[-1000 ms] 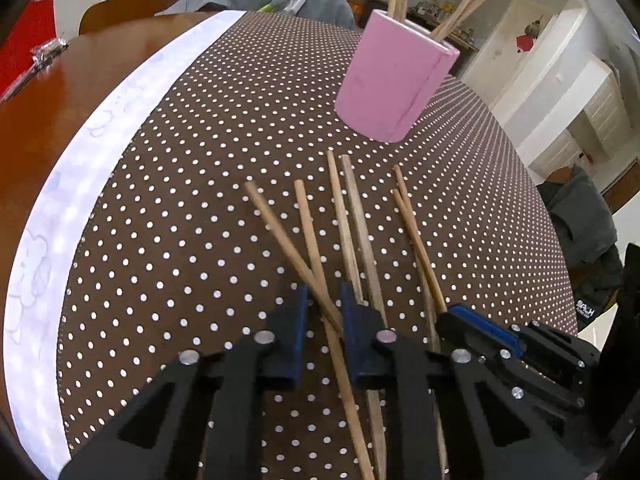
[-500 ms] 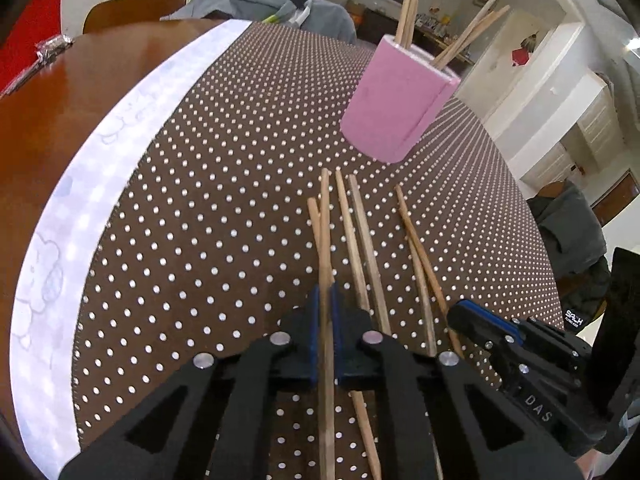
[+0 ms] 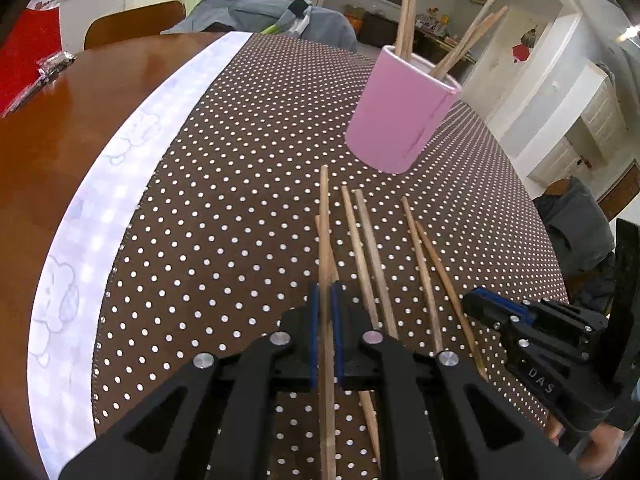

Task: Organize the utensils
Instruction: 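Lift both held sticks up over the pink cup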

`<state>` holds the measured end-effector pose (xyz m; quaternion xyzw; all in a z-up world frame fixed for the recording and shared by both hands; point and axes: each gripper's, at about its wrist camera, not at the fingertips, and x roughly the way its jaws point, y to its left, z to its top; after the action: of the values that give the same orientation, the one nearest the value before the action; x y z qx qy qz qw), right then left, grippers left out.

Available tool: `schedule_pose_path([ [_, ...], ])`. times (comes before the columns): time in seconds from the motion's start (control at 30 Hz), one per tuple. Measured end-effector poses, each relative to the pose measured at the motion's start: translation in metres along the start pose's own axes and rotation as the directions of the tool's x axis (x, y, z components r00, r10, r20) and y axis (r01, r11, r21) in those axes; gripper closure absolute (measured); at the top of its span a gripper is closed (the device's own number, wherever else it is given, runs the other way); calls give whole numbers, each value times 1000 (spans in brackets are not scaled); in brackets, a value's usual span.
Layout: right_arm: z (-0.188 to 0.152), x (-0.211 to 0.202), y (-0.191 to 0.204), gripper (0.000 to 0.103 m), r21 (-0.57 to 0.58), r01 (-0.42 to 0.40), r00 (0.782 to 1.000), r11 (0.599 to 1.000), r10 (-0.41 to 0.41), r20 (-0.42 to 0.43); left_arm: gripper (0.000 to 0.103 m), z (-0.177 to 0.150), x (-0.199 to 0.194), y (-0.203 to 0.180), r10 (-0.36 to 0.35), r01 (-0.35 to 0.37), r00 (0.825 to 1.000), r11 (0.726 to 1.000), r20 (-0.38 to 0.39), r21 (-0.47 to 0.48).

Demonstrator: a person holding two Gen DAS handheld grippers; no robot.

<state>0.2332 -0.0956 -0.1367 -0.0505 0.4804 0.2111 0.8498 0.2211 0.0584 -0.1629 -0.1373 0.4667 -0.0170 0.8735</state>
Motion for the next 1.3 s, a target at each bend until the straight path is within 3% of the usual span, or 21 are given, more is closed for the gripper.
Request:
schedule_pose_path([
  [0.47, 34, 35, 17, 94, -46, 6, 992, 999, -12, -129, 96, 1, 1, -1, 4, -3, 1000, 1000, -10, 22],
  [0.7, 42, 43, 20, 97, -46, 0, 994, 999, -5, -106, 96, 7, -4, -6, -23, 23, 1000, 999, -2, 41],
  [1.0, 45, 3, 18, 97, -25, -61, 993, 998, 63, 100, 96, 15, -34, -29, -121, 111, 989, 988, 90, 109],
  [1.17, 51, -27, 14, 97, -12, -96, 969, 995, 96, 228, 96, 24, -55, -46, -174, 147, 972, 976, 161, 163],
  [1.3, 53, -55, 0, 97, 6, -124, 931, 992, 114, 346, 97, 36, -71, -57, -212, 173, 954, 967, 210, 189],
])
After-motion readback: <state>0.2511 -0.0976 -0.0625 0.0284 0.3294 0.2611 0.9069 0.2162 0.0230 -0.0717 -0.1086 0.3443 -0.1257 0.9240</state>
